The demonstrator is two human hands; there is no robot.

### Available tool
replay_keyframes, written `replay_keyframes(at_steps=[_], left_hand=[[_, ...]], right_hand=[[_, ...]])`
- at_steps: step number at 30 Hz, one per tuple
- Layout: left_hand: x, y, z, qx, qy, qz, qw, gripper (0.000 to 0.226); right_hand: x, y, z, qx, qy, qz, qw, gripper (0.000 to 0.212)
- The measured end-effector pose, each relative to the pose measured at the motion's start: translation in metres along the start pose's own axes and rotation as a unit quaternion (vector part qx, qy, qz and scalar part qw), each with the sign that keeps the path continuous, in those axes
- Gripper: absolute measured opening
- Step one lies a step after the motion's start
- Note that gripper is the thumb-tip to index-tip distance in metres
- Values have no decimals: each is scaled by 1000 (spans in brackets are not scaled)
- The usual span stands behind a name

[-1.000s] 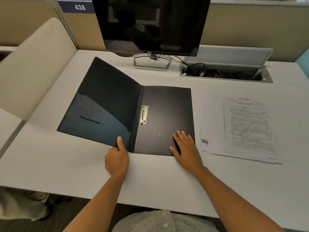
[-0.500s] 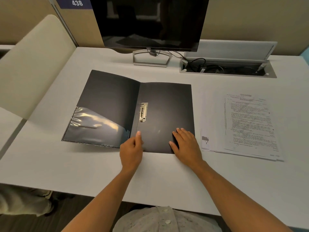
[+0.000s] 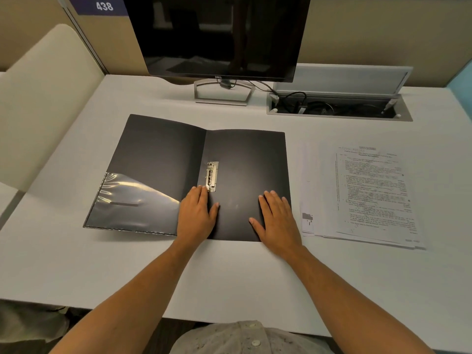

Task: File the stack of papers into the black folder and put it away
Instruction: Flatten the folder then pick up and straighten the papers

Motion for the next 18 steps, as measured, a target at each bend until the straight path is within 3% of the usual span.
replay_keyframes(at_steps=[7,18], left_hand=[[0,5,-16,11,-43,2,999,77],[-1,2,-23,4,-52,1,999,80]], right_hand=[[-2,3,-8,45,-49,-3,998,75],[-5,3,-11,60,-53,-8,997,75]])
Point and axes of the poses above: each hand's wrist, its own x-axis away from the middle knuckle, its own z-axis out of the back of the hand, y = z × x, the point moved 5 cm from there along -x, towards the middle knuckle, and after that the axes turned 3 degrees about -y, right-handed, at the moved point
